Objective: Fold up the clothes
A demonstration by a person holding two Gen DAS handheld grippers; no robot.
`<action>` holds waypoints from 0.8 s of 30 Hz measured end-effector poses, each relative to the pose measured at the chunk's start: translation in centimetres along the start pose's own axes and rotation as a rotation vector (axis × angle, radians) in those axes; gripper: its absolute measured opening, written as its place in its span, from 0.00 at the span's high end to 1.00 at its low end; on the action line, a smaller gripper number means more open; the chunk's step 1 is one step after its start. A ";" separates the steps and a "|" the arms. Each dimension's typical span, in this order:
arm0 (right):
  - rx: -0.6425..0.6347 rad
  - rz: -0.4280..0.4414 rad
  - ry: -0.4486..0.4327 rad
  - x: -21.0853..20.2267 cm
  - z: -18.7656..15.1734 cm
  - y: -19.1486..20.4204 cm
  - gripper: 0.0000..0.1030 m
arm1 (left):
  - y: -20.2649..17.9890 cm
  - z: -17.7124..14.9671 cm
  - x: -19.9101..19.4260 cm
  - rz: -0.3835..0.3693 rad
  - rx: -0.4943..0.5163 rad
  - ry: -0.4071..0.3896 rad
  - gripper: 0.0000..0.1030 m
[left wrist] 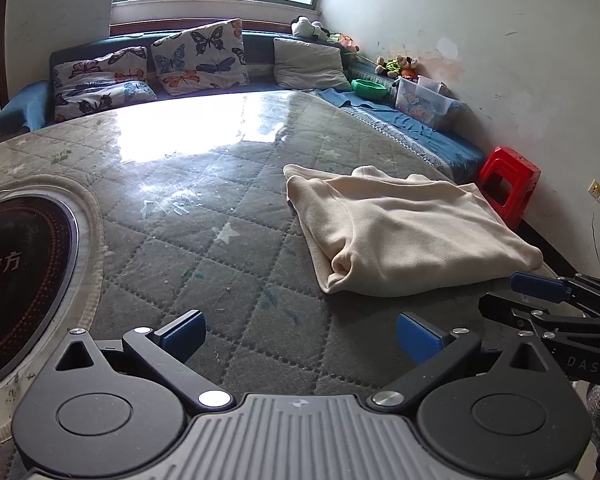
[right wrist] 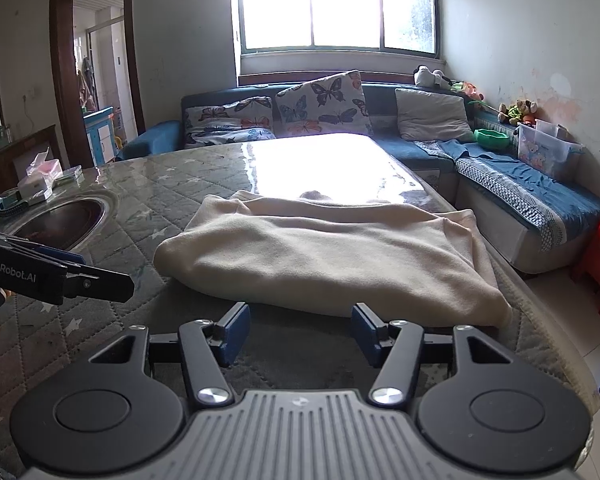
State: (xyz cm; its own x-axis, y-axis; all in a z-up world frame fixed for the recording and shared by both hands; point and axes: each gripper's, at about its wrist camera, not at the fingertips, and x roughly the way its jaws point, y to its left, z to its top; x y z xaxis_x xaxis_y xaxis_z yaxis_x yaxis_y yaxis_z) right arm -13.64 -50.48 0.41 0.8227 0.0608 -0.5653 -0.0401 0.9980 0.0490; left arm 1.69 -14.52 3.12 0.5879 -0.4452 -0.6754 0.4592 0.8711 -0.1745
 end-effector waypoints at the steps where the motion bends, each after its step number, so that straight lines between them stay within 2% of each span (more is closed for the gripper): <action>1: 0.000 0.000 0.000 0.0 0.0 0.0 0.44 | 0.0 0.0 0.1 -0.002 -0.001 0.002 0.00; 6: -0.004 0.002 0.001 0.0 0.1 0.1 0.44 | 0.4 0.0 0.4 0.004 -0.018 0.014 0.00; 11: -0.003 0.004 0.002 0.0 0.1 0.0 0.44 | 0.3 -0.1 0.4 0.034 0.008 0.003 0.00; 16: -0.002 0.005 0.003 0.1 0.1 0.1 0.44 | 0.3 0.1 0.3 0.021 -0.003 -0.003 0.00; 24: 0.001 0.004 0.005 0.2 0.1 0.1 0.44 | 0.4 0.0 0.6 0.042 0.002 0.006 0.00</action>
State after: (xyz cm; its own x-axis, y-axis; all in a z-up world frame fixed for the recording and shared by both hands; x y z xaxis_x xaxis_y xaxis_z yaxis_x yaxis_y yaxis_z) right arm -13.43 -50.41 0.33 0.8196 0.0650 -0.5692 -0.0430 0.9977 0.0521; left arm 2.23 -14.43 2.60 0.6028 -0.4072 -0.6862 0.4357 0.8884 -0.1445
